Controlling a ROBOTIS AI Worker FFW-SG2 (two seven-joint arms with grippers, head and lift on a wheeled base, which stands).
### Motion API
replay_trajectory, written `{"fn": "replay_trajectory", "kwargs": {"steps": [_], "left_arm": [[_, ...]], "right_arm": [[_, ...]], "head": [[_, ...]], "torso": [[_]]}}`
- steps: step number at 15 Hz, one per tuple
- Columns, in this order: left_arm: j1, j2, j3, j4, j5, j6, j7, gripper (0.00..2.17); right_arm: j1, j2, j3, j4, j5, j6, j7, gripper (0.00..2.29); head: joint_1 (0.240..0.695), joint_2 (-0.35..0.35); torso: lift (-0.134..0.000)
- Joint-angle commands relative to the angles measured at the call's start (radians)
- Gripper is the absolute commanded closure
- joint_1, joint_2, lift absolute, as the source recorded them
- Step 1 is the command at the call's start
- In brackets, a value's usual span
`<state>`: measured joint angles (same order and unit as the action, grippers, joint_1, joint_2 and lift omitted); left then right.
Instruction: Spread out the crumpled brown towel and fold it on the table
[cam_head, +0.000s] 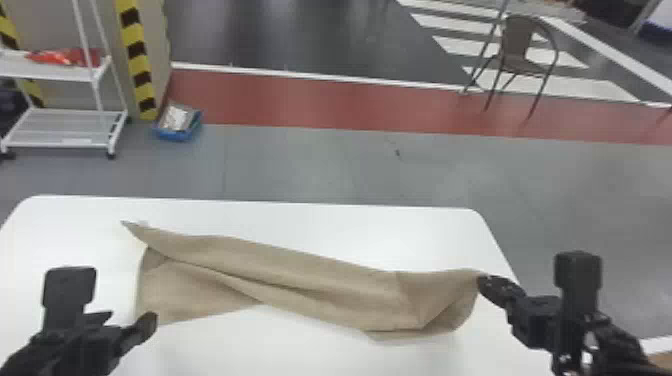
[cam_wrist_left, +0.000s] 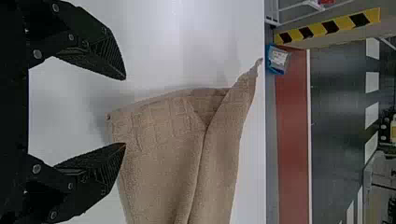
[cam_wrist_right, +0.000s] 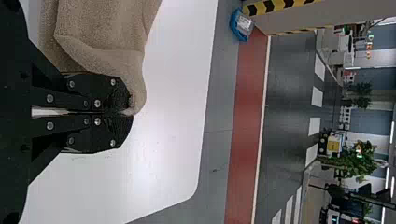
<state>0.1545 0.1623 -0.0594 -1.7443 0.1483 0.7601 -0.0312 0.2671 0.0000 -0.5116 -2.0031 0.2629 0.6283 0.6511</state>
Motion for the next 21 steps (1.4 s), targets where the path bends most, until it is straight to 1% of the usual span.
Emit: {"fn": "replay_trajectory", "kwargs": {"steps": [1,3,7,16,17,21], "left_arm": [[-0.020,-0.003,0.001,0.039,0.013,-0.003,-0.003,0.46],[-0.029,-0.007,-0.002,0.058,0.025,-0.018,-0.001,0.46],[-0.041,-0.018,-0.011,0.072,0.028,-0.018,-0.001,0.46],[-0.050,-0.018,-0.030,0.106,0.013,-0.027,0.011,0.46],[-0.050,-0.018,-0.030,0.106,0.008,-0.027,0.013,0.61],[-0.050,-0.018,-0.031,0.108,-0.013,-0.027,0.016,0.61]], "right_arm": [[-0.005,0.001,0.013,0.009,0.001,0.000,-0.004,1.11],[-0.006,0.001,0.022,0.017,0.006,-0.003,-0.005,1.11],[-0.008,0.001,0.021,0.015,0.007,-0.003,-0.005,1.11],[-0.003,0.001,0.019,0.004,0.006,-0.006,-0.005,1.11],[-0.002,0.001,0.021,0.000,0.006,-0.006,-0.005,1.11],[0.007,0.001,0.016,-0.017,0.004,-0.003,-0.004,1.11]], "head": [[0.695,-0.236],[0.695,-0.232],[0.695,-0.232],[0.695,-0.244],[0.695,-0.244],[0.695,-0.235]], "torso": [[0.000],[0.000],[0.000],[0.000],[0.000],[0.000]]}}
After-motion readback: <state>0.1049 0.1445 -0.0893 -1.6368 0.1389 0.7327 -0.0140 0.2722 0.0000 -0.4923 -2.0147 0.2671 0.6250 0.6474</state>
